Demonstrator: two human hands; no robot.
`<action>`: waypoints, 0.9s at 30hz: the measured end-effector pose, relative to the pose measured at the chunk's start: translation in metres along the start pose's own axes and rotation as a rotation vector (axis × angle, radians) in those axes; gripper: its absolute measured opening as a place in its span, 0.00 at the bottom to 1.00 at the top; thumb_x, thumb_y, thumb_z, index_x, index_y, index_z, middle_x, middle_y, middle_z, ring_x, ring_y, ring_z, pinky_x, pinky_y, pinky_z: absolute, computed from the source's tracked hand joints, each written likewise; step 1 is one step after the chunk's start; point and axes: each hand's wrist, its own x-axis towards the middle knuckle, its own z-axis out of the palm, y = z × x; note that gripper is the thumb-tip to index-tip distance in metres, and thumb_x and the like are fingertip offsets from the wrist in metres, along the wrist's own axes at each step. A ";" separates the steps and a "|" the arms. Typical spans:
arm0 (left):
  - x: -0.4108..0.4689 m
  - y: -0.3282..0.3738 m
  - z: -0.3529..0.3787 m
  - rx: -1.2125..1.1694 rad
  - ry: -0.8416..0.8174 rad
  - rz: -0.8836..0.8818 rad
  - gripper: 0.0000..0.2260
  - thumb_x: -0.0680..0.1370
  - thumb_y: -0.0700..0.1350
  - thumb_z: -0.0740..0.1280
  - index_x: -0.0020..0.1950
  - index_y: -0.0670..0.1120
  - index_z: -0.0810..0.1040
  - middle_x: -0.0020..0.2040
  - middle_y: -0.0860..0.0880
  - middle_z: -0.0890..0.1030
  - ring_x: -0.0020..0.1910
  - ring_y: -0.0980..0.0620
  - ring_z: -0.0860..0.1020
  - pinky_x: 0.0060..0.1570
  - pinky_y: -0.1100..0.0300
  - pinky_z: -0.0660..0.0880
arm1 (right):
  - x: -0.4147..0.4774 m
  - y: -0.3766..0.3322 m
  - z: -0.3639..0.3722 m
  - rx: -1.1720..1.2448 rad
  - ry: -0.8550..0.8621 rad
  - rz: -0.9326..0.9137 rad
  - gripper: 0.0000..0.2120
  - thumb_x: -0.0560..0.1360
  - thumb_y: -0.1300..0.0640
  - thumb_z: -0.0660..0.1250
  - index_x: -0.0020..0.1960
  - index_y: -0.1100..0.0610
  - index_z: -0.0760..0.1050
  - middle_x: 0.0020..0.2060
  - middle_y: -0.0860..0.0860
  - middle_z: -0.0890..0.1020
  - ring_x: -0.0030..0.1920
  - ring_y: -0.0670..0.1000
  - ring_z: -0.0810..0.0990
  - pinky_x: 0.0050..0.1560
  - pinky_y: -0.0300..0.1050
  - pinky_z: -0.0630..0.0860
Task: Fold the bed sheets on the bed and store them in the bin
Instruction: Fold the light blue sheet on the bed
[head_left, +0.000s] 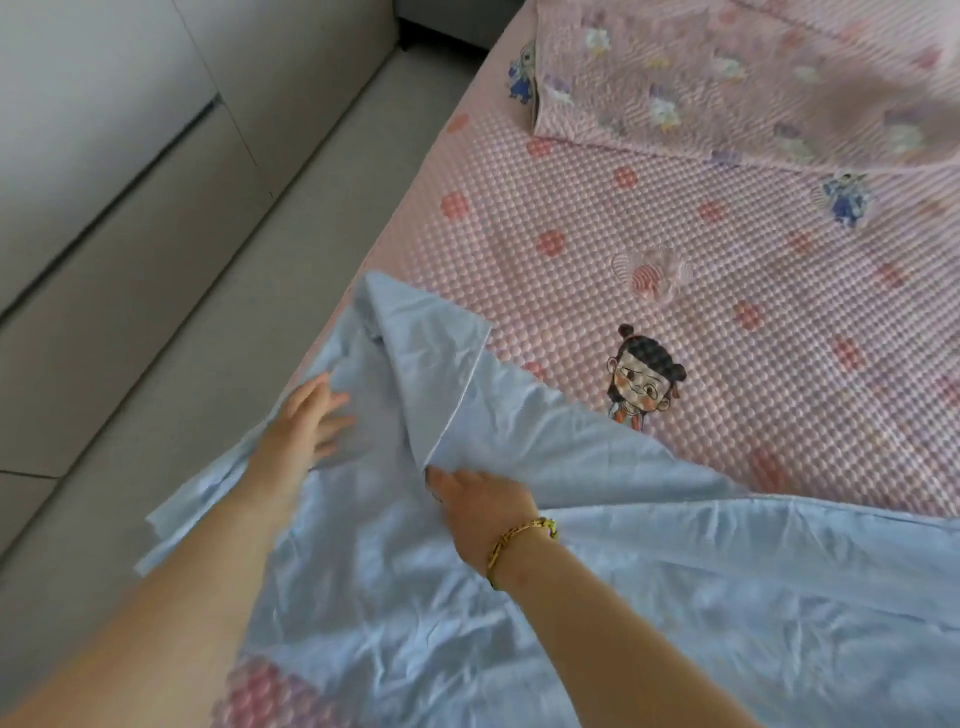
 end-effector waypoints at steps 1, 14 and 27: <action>-0.008 0.001 0.003 0.072 -0.003 0.016 0.24 0.78 0.52 0.62 0.72 0.48 0.60 0.65 0.48 0.71 0.54 0.48 0.76 0.57 0.54 0.68 | -0.002 -0.003 0.006 -0.024 -0.034 0.008 0.29 0.76 0.64 0.56 0.73 0.51 0.53 0.63 0.55 0.69 0.64 0.58 0.68 0.61 0.49 0.66; 0.022 0.015 0.085 1.072 0.188 0.314 0.26 0.78 0.39 0.61 0.74 0.42 0.55 0.69 0.39 0.67 0.65 0.40 0.68 0.58 0.50 0.68 | -0.044 0.055 0.038 -0.108 0.277 0.269 0.19 0.49 0.50 0.75 0.40 0.49 0.82 0.35 0.46 0.81 0.31 0.47 0.81 0.31 0.39 0.77; -0.031 -0.010 0.061 0.678 0.405 0.701 0.25 0.74 0.36 0.60 0.71 0.35 0.62 0.71 0.33 0.62 0.71 0.36 0.61 0.68 0.44 0.55 | -0.055 0.076 0.013 -0.096 0.050 0.207 0.21 0.78 0.57 0.54 0.71 0.52 0.60 0.67 0.50 0.65 0.67 0.52 0.64 0.67 0.45 0.56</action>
